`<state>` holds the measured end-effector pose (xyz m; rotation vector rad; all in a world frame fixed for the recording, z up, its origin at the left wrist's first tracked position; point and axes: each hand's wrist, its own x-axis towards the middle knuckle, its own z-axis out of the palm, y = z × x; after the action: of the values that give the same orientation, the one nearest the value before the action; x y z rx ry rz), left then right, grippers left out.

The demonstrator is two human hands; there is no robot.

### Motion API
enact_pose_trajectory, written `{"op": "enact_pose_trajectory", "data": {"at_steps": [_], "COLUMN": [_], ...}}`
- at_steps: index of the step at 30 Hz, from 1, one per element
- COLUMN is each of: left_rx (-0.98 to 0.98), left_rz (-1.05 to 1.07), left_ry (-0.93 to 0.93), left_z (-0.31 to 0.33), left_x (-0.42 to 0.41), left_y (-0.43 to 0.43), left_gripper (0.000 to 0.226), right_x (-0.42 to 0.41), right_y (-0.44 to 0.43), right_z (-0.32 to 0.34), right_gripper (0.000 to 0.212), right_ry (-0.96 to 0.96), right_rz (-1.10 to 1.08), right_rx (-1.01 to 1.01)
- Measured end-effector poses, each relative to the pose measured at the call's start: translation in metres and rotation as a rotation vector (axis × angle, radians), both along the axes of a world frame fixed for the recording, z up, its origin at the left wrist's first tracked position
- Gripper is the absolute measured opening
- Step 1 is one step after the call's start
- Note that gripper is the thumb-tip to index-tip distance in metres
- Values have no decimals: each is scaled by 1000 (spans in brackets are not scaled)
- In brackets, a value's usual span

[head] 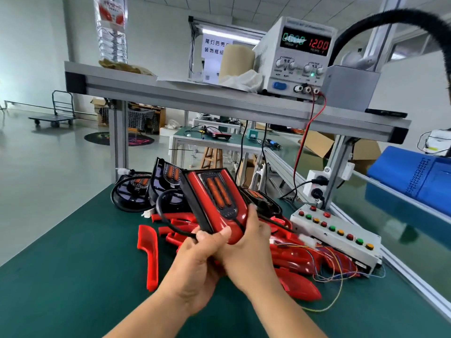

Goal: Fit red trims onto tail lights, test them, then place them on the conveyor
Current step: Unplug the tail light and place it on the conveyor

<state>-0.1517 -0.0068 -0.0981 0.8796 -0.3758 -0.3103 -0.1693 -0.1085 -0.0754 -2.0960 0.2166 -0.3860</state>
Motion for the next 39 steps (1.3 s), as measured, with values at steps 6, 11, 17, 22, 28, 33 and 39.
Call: {"op": "enact_pose_trajectory", "data": {"at_steps": [6,11,17,22,28,33,39], "left_rx": [-111,-228,-212,-139,9,83,101], "left_rz": [120,48,-115,-243,-276,-258,-157], "left_ry": [141,187,97,91,114,126,170], "left_z": [10,15,15,11,3,-3,-5], "left_x": [14,23,18,11,11,17,20], "left_y": [22,37,40,32,28,30,26], "left_gripper": [42,33,50,71,77,77,45], "right_x": [-1,6,12,7,9,11,3], "right_y": [-15,-46,-38,-20,-29,-36,-40], "right_z": [1,-2,-6,5,11,9,5], "right_gripper": [102,62,29,29,31,26,67], "right_ry": [-79,-192,-39,17,-37,-37,-63], "right_rz": [321,18,31,209,265,160,163], "right_rx": [101,120,618,954,1100,1042,1141]}}
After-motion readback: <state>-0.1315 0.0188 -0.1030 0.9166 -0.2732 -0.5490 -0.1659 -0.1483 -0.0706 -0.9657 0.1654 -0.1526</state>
